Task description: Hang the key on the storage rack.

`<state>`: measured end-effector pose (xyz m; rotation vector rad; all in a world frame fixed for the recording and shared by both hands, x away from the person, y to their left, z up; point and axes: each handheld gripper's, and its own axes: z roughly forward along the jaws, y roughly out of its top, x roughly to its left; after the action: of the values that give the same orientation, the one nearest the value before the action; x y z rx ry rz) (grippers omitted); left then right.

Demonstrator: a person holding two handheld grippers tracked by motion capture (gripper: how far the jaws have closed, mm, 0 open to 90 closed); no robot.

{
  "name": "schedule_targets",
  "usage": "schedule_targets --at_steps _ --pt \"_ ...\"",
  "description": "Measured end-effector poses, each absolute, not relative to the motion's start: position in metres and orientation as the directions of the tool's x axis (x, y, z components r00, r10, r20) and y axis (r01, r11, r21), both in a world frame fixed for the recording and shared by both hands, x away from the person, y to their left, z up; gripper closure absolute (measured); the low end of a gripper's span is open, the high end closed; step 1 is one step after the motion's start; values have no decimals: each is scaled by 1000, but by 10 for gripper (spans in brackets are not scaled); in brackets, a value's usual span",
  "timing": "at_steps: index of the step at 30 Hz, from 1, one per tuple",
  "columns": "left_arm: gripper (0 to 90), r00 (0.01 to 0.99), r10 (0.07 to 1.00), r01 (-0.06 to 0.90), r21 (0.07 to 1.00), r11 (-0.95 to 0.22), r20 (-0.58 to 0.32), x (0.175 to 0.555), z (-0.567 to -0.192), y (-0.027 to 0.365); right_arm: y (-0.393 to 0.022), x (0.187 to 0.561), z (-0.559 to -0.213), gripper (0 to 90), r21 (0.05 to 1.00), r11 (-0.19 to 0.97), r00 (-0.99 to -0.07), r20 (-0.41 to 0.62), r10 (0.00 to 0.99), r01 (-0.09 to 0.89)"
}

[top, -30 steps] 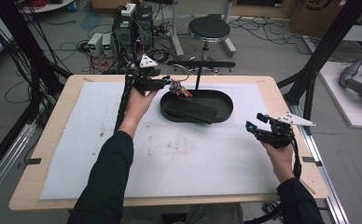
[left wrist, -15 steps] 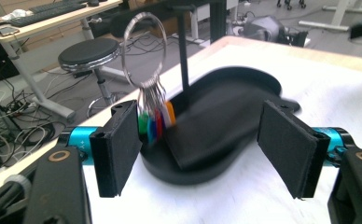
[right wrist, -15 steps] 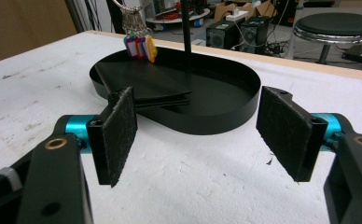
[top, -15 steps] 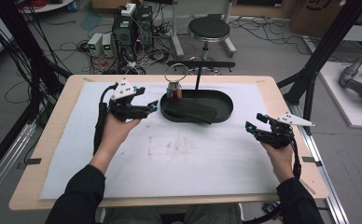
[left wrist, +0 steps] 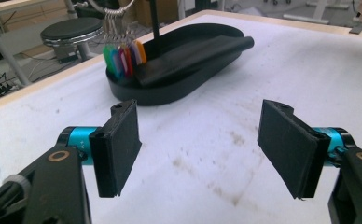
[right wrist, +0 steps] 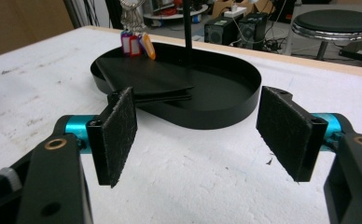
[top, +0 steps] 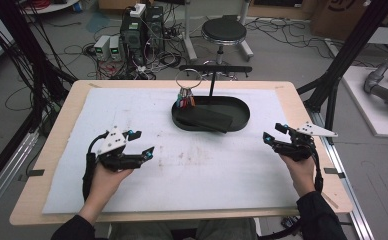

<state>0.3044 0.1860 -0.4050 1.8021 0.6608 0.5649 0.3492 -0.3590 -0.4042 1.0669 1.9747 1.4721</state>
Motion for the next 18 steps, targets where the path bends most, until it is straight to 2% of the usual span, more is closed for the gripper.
schedule_targets --at_steps 2,6,18 --pt "294 742 669 189 946 -263 37 304 -411 191 -357 348 -404 292 942 133 -597 83 798 310" --pt "273 736 676 177 960 -216 17 306 -410 200 -356 349 -404 292 942 132 -593 83 801 309" --pt "265 674 737 169 961 -217 47 311 -412 214 -356 348 -404 292 938 137 -586 81 806 319"
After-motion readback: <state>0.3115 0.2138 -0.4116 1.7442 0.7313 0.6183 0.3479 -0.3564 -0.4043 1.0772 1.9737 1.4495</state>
